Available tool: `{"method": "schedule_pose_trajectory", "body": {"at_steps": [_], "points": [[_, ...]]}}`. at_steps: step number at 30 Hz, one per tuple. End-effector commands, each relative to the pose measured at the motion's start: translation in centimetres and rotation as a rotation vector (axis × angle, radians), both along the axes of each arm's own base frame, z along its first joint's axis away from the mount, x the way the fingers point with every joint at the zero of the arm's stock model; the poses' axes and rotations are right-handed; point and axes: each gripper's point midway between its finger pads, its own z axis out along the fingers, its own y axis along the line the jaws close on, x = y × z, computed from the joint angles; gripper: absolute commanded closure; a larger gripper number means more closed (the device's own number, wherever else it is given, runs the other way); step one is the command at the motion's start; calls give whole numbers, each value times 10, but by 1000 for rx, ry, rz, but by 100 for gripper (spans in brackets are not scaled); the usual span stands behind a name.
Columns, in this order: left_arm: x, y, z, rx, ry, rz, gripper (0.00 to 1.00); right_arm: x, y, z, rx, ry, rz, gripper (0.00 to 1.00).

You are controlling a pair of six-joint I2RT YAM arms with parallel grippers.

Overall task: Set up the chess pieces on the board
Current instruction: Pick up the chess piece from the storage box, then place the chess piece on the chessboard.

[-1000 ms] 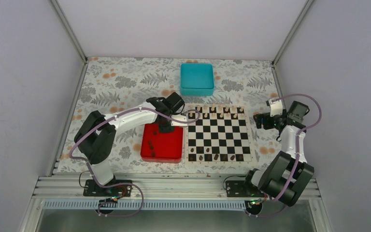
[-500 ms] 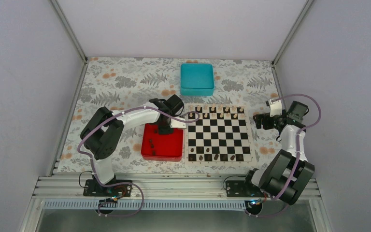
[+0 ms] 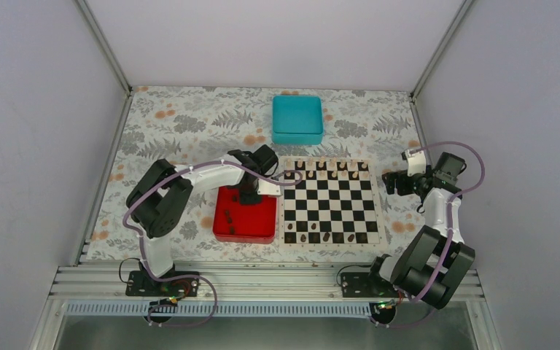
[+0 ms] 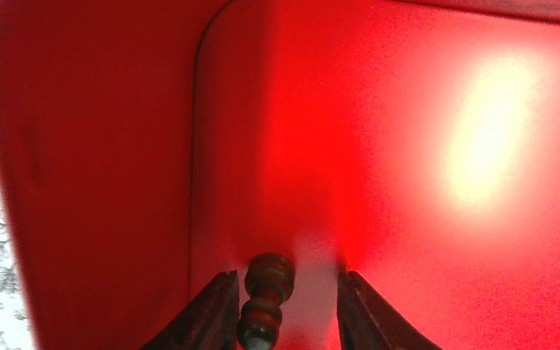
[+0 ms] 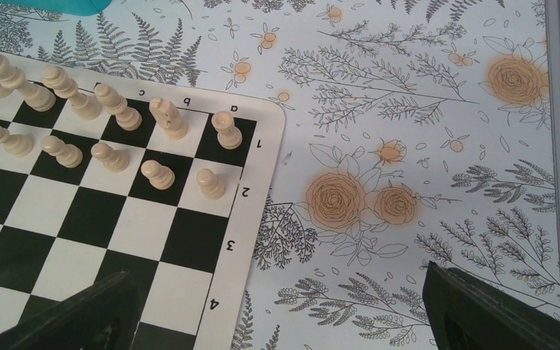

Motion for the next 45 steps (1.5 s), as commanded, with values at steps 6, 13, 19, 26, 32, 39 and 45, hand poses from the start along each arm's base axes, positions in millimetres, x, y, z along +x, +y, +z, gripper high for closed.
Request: {"method": "schedule_pose_trajectory", "body": {"at_steps": [6, 13, 19, 26, 32, 39, 45], "points": [[0, -9, 4, -31, 28, -11, 80, 3, -1, 6, 2, -17, 19, 0], [1, -9, 11, -26, 27, -13, 94, 3, 0, 6, 4, -18, 23, 0], [4, -28, 53, -51, -18, -42, 94, 3, 0, 7, 7, -18, 24, 0], [-9, -92, 114, -126, -75, -167, 94, 3, 1, 7, 9, -18, 25, 0], [-40, -157, 120, -139, -48, -327, 93, 3, 1, 7, 10, -17, 26, 0], [-64, -210, 97, -118, -10, -448, 90, 2, 1, 6, 12, -15, 29, 0], [-82, -228, 67, -97, 46, -492, 90, 2, 2, 4, 16, -8, 35, 0]]}}
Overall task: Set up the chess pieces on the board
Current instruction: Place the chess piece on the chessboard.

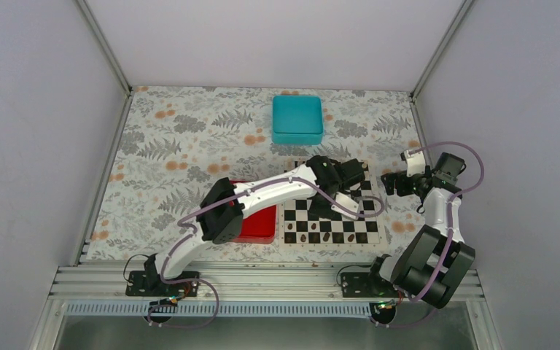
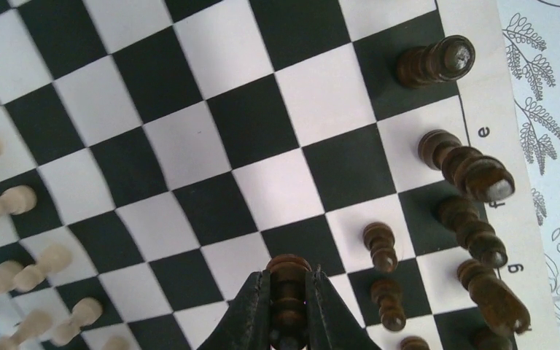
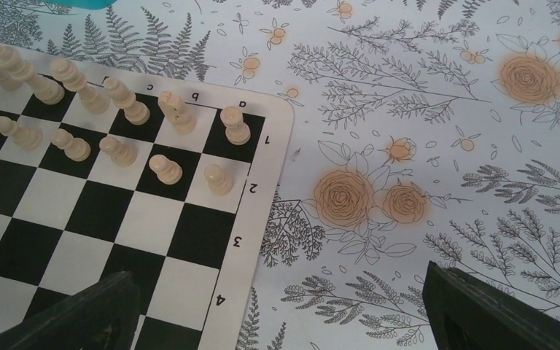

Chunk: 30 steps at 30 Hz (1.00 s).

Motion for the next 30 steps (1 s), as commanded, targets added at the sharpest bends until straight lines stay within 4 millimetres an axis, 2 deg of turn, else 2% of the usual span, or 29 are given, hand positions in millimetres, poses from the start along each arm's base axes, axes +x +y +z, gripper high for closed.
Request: {"method": "schedule_pose_trajectory", "body": {"at_steps": [1, 6, 12, 17, 30], "points": [[-15, -6, -8, 17, 39, -45, 90, 4, -1, 6, 14, -14, 19, 0], [-19, -10, -25, 30, 57, -55, 90, 4, 0, 6, 14, -14, 21, 0], [-22, -17, -38, 34, 76, -68, 90, 4, 0, 5, 16, -12, 24, 0], [-32, -22, -45, 48, 106, -85, 90, 4, 1, 5, 18, -11, 25, 0], [-34, -14, -64, 89, 111, -86, 90, 3, 1, 4, 22, -7, 29, 0]]}}
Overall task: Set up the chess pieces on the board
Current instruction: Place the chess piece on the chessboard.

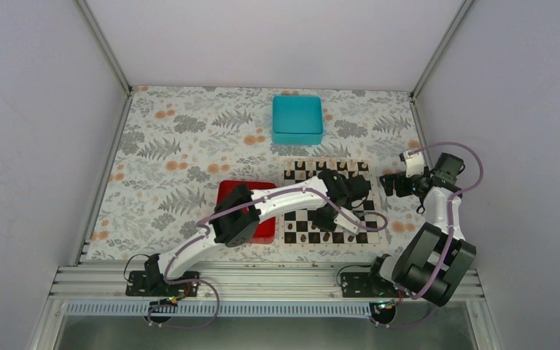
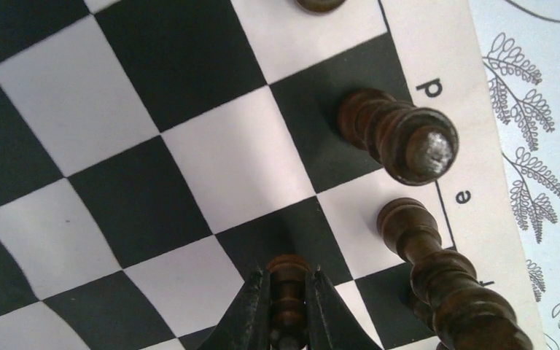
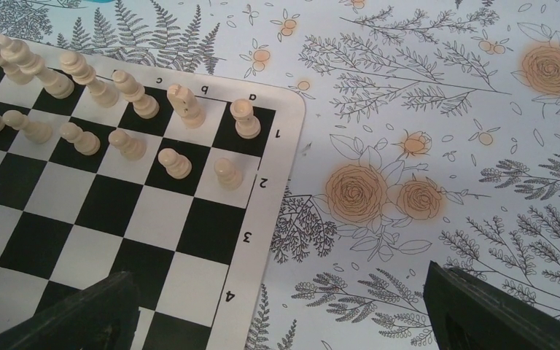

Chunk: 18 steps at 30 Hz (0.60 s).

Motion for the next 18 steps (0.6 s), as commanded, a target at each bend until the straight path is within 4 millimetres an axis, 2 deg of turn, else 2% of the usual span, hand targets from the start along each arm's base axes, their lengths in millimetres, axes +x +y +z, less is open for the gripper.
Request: {"method": "schedule_pose_trajectory", "body": {"at_steps": [1, 12, 15, 18], "points": [[-5, 0, -6, 7, 13, -21, 90, 5, -2, 9, 2, -28, 15, 0], [-3, 1, -11, 15, 7, -20, 89, 5, -1, 8, 6, -25, 18, 0], [-1, 1, -10, 17, -2, -18, 84, 5, -1, 8, 6, -25, 18, 0], [-3, 1, -6, 13, 1, -22, 75, 5, -1, 9, 7, -25, 19, 0]]}}
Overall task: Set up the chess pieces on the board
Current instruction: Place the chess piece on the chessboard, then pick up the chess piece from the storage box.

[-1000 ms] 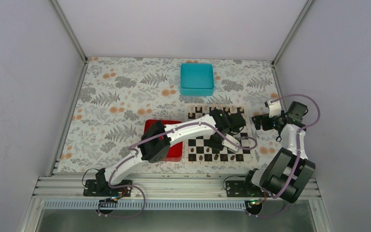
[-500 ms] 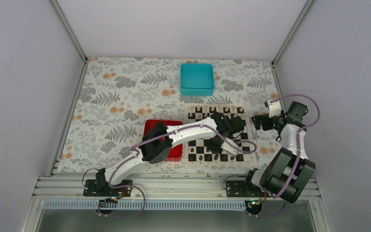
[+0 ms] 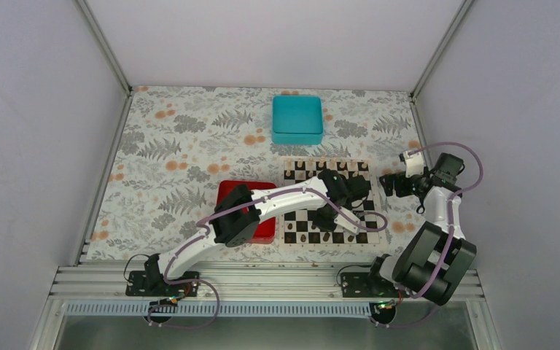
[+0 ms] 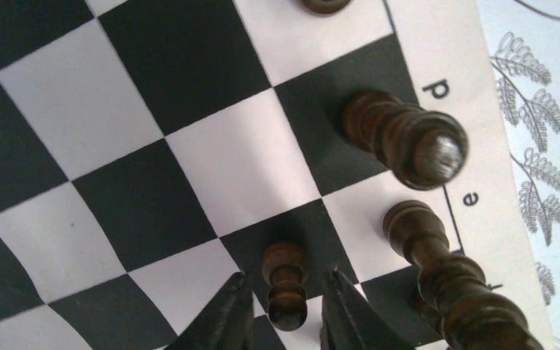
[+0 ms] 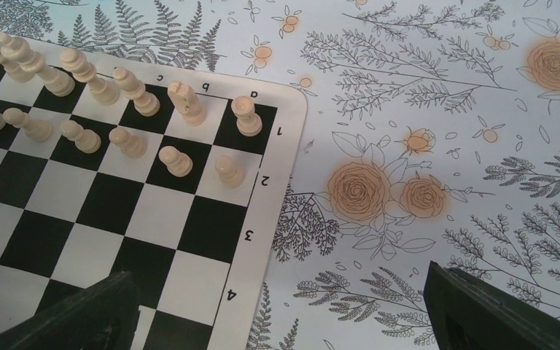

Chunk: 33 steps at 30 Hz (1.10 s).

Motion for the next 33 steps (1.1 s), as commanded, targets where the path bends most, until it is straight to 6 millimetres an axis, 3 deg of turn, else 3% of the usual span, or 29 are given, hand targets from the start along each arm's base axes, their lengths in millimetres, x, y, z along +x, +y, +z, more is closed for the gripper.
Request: {"method": "schedule_pose_trajectory", "body": {"at_steps": [1, 9, 14, 20, 23, 26, 28, 33], "points": [[-4, 1, -2, 12, 3, -20, 72, 5, -2, 10, 2, -30, 16, 0], [2, 8, 24, -7, -50, -6, 67, 4, -2, 10, 3, -29, 16, 0], [27, 25, 66, -50, -163, 48, 64, 5, -2, 11, -2, -31, 17, 0], [79, 82, 133, -93, -295, 208, 52, 5, -4, 13, -16, -30, 19, 0], [99, 122, 148, -98, -326, 295, 52, 0, -3, 12, -38, -21, 39, 0], [108, 163, 143, -85, -336, 368, 52, -6, -6, 4, -90, -17, 35, 0], [107, 189, 126, -59, -320, 406, 52, -7, -7, 1, -105, -26, 24, 0], [99, 228, 95, -34, -257, 476, 52, -1, -6, 11, -82, -85, 4, 0]]}}
